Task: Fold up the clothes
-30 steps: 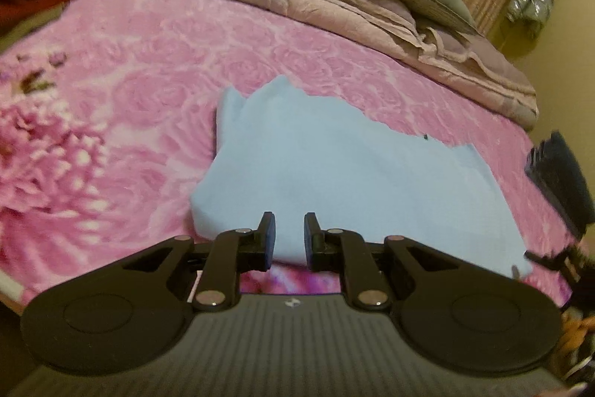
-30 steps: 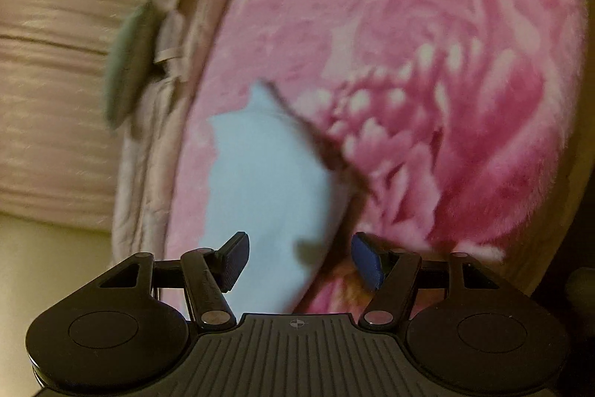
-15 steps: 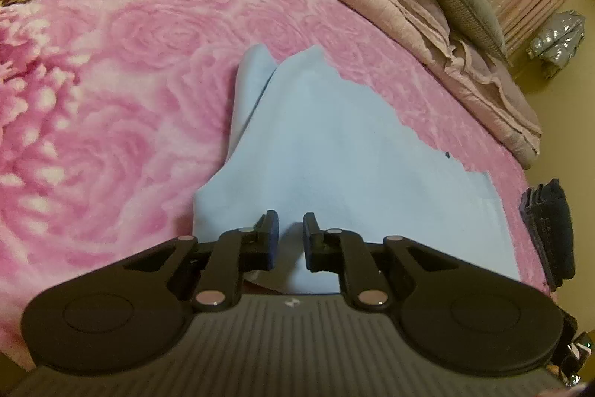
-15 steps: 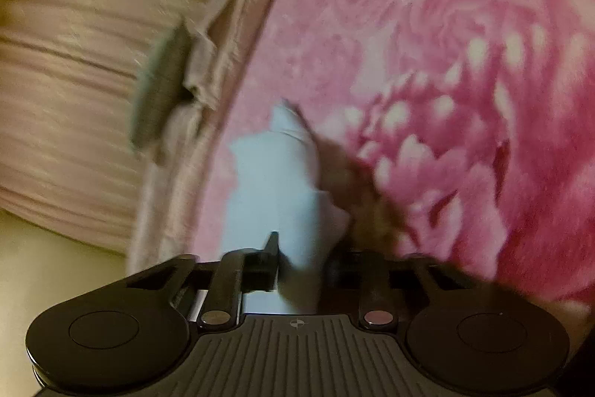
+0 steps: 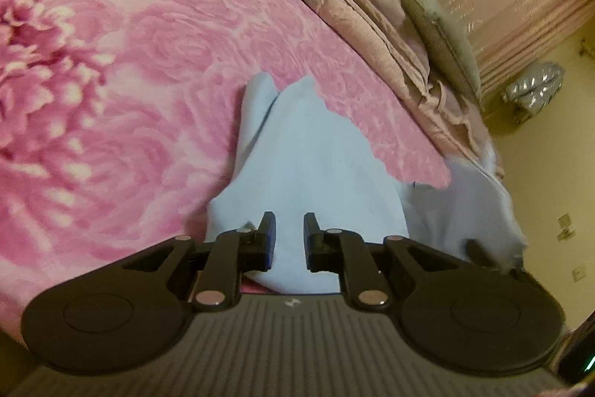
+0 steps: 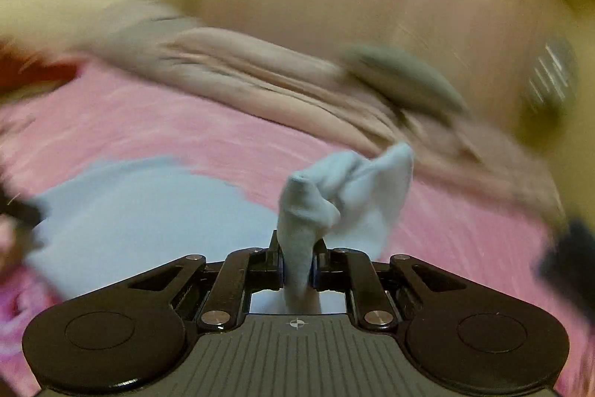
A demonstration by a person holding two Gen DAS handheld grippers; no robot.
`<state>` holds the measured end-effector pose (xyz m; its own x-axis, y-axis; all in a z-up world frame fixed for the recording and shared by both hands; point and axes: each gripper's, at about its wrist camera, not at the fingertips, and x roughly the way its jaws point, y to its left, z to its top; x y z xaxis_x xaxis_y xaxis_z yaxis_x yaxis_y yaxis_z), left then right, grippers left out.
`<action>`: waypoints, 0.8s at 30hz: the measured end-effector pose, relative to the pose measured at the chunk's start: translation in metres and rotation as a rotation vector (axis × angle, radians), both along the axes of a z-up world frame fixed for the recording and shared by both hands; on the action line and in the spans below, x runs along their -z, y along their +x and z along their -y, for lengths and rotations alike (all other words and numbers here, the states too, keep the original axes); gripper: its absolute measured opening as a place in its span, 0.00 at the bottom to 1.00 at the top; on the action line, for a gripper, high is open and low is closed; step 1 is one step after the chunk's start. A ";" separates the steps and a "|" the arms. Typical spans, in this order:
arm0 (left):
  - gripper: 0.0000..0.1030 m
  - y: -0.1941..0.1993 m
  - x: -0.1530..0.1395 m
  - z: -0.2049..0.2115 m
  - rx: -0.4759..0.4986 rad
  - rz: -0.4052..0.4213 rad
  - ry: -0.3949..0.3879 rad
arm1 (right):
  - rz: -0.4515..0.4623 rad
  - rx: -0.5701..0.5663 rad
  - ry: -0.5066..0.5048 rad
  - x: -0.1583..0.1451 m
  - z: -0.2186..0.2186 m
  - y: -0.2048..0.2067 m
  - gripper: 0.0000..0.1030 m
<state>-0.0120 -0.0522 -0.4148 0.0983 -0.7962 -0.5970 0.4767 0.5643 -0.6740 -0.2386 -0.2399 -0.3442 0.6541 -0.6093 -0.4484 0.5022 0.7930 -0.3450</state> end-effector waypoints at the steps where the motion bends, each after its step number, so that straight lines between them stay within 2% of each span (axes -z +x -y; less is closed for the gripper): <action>1: 0.11 0.001 0.000 -0.004 -0.004 -0.007 -0.003 | -0.035 -0.065 -0.022 0.007 -0.016 0.012 0.12; 4: 0.11 0.002 0.003 -0.015 -0.018 -0.024 -0.002 | -0.168 -0.196 -0.013 0.041 -0.046 0.041 0.15; 5: 0.11 0.002 0.004 -0.018 -0.019 -0.031 0.000 | -0.208 -0.214 -0.023 0.052 -0.052 0.047 0.26; 7: 0.11 0.002 0.004 -0.022 -0.018 -0.038 0.000 | -0.271 -0.242 -0.052 0.071 -0.065 0.052 0.31; 8: 0.11 0.002 0.004 -0.023 -0.016 -0.042 -0.003 | -0.274 -0.245 -0.067 0.073 -0.068 0.047 0.36; 10: 0.11 0.003 0.004 -0.021 -0.007 -0.054 -0.015 | -0.261 -0.255 -0.017 0.063 -0.060 0.038 0.62; 11: 0.11 0.003 0.003 -0.019 0.000 -0.061 -0.026 | -0.245 -0.270 0.008 0.057 -0.057 0.031 0.87; 12: 0.12 0.004 0.003 -0.016 0.009 -0.066 -0.039 | -0.229 -0.296 0.028 0.051 -0.057 0.024 0.90; 15: 0.21 0.004 0.001 -0.001 0.036 -0.073 -0.062 | -0.199 -0.308 0.095 0.028 -0.043 0.005 0.89; 18: 0.23 0.009 0.005 0.019 0.070 -0.085 -0.063 | -0.135 -0.199 0.238 0.005 -0.017 -0.020 0.89; 20: 0.24 0.014 0.010 0.032 0.085 -0.105 -0.057 | -0.038 -0.051 0.422 -0.001 0.024 -0.038 0.85; 21: 0.25 0.016 0.013 0.038 0.092 -0.117 -0.053 | 0.022 0.025 0.529 0.000 0.045 -0.047 0.75; 23: 0.28 0.022 0.018 0.050 0.109 -0.143 -0.058 | 0.168 0.181 0.779 0.013 0.088 -0.066 0.65; 24: 0.29 0.025 0.021 0.056 0.115 -0.160 -0.060 | 0.243 0.260 0.903 0.020 0.110 -0.076 0.65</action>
<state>0.0125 -0.1087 -0.4363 -0.0875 -0.8312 -0.5491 0.4202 0.4690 -0.7768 -0.3142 -0.3494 -0.3642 0.6840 -0.2403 -0.6888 0.6765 0.5621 0.4757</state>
